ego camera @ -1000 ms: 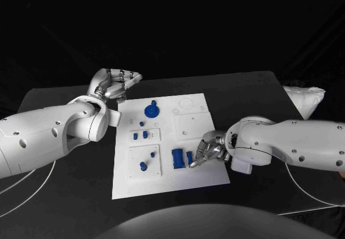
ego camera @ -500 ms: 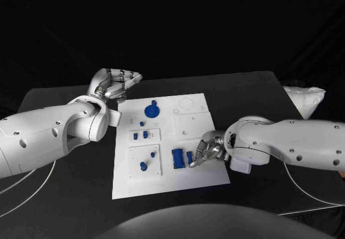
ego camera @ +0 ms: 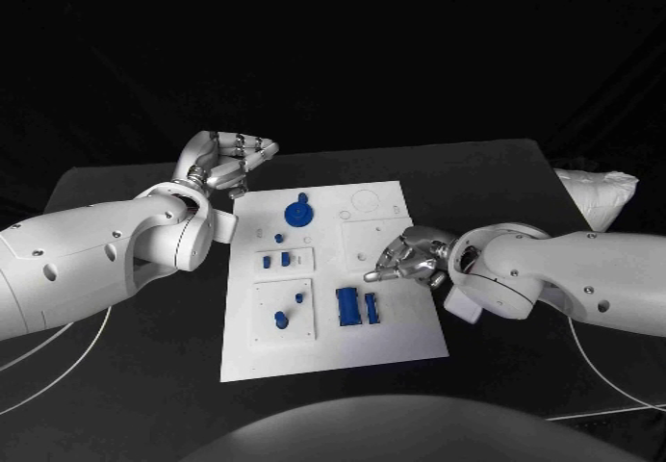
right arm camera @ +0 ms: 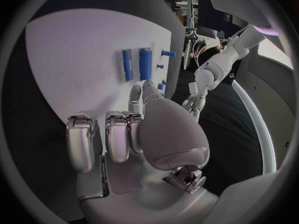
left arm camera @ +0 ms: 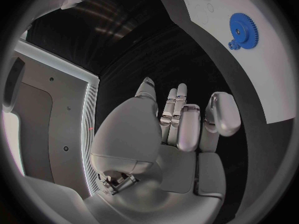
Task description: Assemble the parts on the task board
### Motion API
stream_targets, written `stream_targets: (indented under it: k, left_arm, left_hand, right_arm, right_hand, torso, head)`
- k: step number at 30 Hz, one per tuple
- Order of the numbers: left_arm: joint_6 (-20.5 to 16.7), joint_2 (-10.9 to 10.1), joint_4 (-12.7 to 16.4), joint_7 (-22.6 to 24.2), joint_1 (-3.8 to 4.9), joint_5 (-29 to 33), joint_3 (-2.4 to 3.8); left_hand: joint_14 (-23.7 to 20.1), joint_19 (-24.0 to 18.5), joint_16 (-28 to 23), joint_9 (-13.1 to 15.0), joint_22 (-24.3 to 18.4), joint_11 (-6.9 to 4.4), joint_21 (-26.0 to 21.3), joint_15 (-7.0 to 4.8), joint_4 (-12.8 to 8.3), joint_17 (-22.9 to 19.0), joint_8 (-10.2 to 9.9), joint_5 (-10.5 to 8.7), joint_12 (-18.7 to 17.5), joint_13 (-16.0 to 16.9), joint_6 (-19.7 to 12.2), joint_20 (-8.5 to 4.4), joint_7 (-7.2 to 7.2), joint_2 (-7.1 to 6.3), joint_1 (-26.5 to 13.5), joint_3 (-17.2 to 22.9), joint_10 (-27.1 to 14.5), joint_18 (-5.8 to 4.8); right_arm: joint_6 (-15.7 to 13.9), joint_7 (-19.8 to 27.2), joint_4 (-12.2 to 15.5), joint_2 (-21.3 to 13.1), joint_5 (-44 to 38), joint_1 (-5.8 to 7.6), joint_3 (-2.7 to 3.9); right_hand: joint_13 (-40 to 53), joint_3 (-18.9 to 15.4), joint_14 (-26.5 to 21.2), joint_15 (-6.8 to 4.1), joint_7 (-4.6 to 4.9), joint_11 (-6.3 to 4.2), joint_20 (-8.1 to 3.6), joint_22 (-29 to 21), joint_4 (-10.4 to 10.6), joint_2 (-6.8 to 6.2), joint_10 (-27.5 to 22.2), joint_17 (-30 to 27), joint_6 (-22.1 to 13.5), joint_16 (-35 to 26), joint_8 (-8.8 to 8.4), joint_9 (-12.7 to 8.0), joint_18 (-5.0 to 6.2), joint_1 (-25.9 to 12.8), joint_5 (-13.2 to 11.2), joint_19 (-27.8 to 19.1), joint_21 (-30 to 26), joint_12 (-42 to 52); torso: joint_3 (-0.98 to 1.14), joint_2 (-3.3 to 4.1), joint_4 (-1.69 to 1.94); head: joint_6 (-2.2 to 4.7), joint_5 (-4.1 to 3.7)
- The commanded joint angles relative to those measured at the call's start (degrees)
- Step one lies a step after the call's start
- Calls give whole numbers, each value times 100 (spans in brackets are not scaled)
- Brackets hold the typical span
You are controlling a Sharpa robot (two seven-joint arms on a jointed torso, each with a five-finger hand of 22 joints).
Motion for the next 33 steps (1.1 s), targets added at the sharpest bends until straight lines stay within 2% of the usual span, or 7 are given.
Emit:
stream_targets:
  k: [1,6,9,16,26,32,33]
  left_arm:
    - [-114,-21,39,114,-2,9,3]
    - [-764,-96,178,414,-46,147,2]
    - [-942,-160,269,596,-81,270,2]
    - [-954,-287,532,1117,-223,730,5]
    - [-654,-361,791,1687,-462,1431,7]
    - [-553,-376,834,1792,-533,1534,8]
    - [-744,-379,807,1272,-528,1267,1]
  left_hand:
    - [-48,-24,-49,-5,820,17,-54,5,-5,-22,-21,24,-31,-5,-32,-16,3,51,-1,-35,-18,74]
    - [-262,-291,-386,23,676,-17,-504,-18,-3,-434,43,111,-1,-1,105,-30,-42,98,186,-72,61,164]
    - [-1191,-1443,-1861,18,-34,-12,-2405,-7,-4,-2010,33,180,-18,-9,124,-15,-37,157,199,-183,63,503]
    - [-3372,-3177,-4657,-8,-1657,242,-5283,434,-24,-4235,-18,133,-158,-19,-34,378,158,215,60,-437,-314,607]
    - [-5336,-4799,-5771,-64,-3372,402,-6851,688,55,-5530,-76,215,-238,-45,-963,754,284,-1291,-650,-398,-1557,555]
    - [-5793,-5811,-5774,-43,-4390,331,-6890,598,59,-5673,-32,315,-200,-25,-1276,569,218,-1414,-785,-495,-1935,644]
    - [-6543,-6378,-6413,-421,-5290,69,-7156,375,-460,-6183,-417,-132,-576,-392,-2585,171,-116,-945,-2906,-120,-3285,335]
  right_arm:
    - [-811,2187,-267,166,852,22,10]
    - [-1051,3461,-828,543,1647,29,38]
    - [-1081,3981,-1145,792,2127,8,62]
    - [-682,4667,-1618,1234,3095,-62,102]
    - [-587,5142,-1711,1402,3409,-79,151]
    - [-642,5223,-1694,1426,3357,-80,160]
    - [-713,4907,-1703,1413,3275,-76,157]
  right_hand:
    - [1479,-20,596,42,183,145,14,1507,126,51,600,1507,-264,23,-448,-314,-81,49,75,620,26,-22]
    - [1479,-54,-313,514,561,607,387,592,407,124,600,283,-732,-1239,-1546,-1457,442,101,268,-1208,-2448,-22]
    - [-771,-111,-2629,681,744,647,582,-647,613,142,-2854,-2087,-1164,-4205,-1874,-1828,849,22,442,-3289,-5408,-3171]
    - [-3556,-727,-5368,1661,700,1621,1133,-2278,688,413,-5589,-3874,-3394,-6754,-2603,-2963,446,-1087,726,-5314,-7881,-6706]
    - [-5418,-1375,-7741,1220,242,1180,1003,-6035,689,523,-7532,-6068,-5103,-8176,-2604,-4198,668,-1656,-153,-7909,-8833,-7734]
    - [-5676,-1387,-7894,1113,195,1093,912,-6373,686,514,-7656,-6368,-5174,-8232,-2514,-4263,780,-1642,-147,-8048,-8853,-7668]
    - [-6246,-841,-8404,931,-112,814,587,-6719,182,221,-7865,-6719,-5608,-8454,-2956,-4551,471,-3404,-552,-8380,-8974,-8112]
  torso:
    - [17,5,-42]
    - [36,16,-47]
    - [42,28,-50]
    - [52,56,12]
    - [20,97,41]
    - [19,98,24]
    - [24,97,34]
  head:
    - [1,129]
    - [69,274]
    - [194,388]
    - [374,538]
    - [583,659]
    - [633,669]
    - [608,656]
